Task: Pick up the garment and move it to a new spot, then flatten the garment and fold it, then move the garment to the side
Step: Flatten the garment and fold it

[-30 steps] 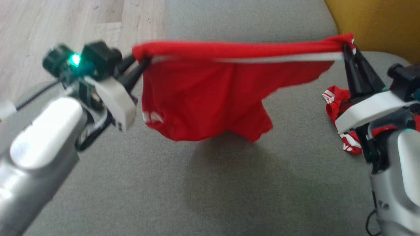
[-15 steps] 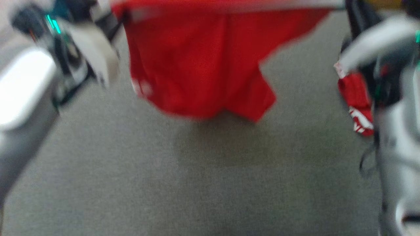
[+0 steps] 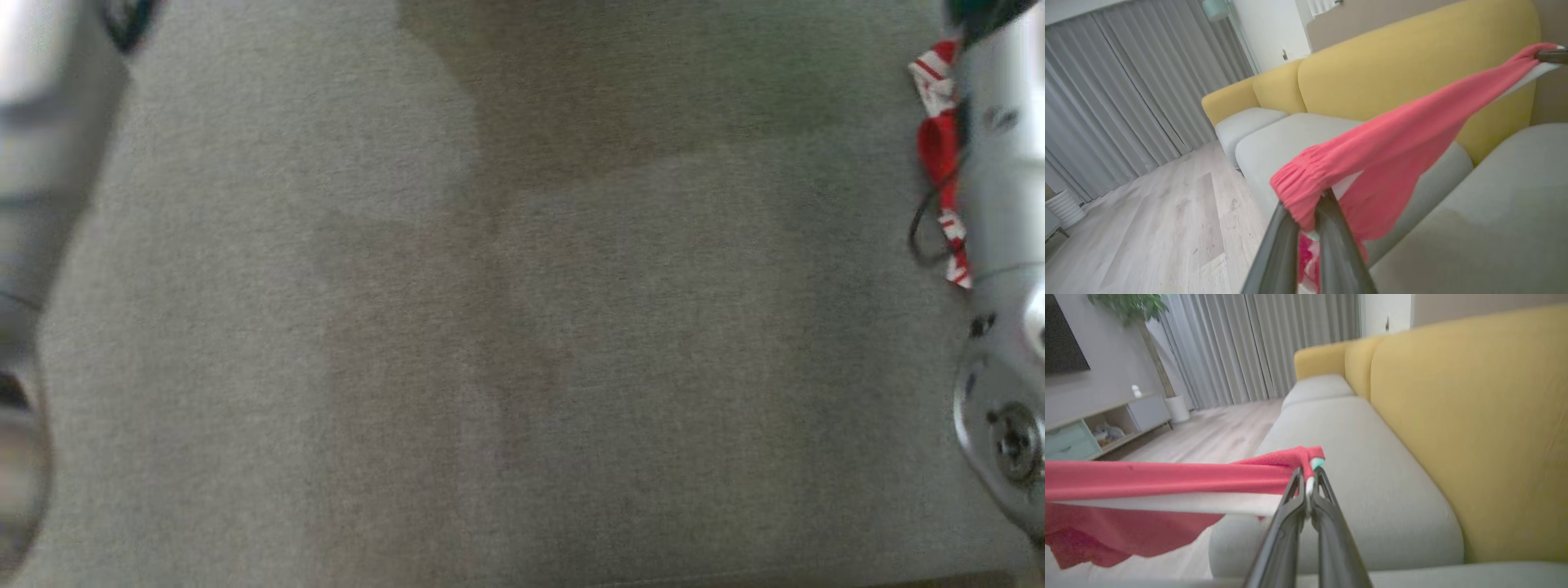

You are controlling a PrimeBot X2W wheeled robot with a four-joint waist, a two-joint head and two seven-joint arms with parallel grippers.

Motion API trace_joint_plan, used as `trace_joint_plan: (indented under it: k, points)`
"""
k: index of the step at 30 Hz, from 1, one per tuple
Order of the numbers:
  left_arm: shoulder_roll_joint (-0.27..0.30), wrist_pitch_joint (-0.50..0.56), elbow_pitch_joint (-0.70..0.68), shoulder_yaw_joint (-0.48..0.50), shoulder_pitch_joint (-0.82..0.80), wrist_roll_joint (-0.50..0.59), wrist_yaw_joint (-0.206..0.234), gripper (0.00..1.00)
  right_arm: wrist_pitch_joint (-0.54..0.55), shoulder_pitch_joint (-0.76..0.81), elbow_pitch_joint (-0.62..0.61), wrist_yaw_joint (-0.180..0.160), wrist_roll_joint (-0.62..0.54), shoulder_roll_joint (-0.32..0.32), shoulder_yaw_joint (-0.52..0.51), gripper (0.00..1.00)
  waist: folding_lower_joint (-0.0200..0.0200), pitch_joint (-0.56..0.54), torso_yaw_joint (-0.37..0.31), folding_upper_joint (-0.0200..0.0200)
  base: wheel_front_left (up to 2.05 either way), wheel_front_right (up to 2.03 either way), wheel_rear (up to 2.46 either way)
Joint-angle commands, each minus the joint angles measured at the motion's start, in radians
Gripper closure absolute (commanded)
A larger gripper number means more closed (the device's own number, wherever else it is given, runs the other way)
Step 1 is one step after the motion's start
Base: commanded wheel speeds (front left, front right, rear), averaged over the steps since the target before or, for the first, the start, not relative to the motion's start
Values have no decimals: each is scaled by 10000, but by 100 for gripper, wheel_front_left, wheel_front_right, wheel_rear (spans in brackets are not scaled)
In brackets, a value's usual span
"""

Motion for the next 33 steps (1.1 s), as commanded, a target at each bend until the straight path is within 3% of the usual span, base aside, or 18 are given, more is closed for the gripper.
trace_joint_plan:
  k: [1, 6, 10, 17, 25, 33]
  points:
    - [352, -297, 199, -118, 63, 132, -29, 100, -38, 150, 374, -9, -66, 97, 4, 100, -5, 37, 127, 1, 0, 0, 0]
    - [239, -393, 294, -1555, 1115, -158, -50, 100, 196, 734, 1635, -9, -254, 5, 460, 100, -5, -63, 199, 1, 0, 0, 0]
    - [544, -253, 20, -2750, 2041, -966, -52, 100, 549, 1327, 2453, -9, -150, -155, 1172, 100, -5, -347, 230, 1, 0, 0, 0]
    - [1010, -584, -378, -3721, 3190, -1814, -54, 100, 1279, 2509, 2982, -9, 536, -775, 2670, 100, -5, -1274, 203, 1, 0, 0, 0]
    - [1168, -827, -808, -4064, 4510, -1884, 44, 100, 2109, 4065, 2114, -9, 2135, -1768, 4221, 100, -5, -2554, -29, 1, 0, 0, 0]
    - [1557, -542, -2470, -4260, 6461, -1991, 844, 100, 3361, 6263, -214, -9, 4140, -3386, 5485, 100, -5, -3939, -353, 1, 0, 0, 0]
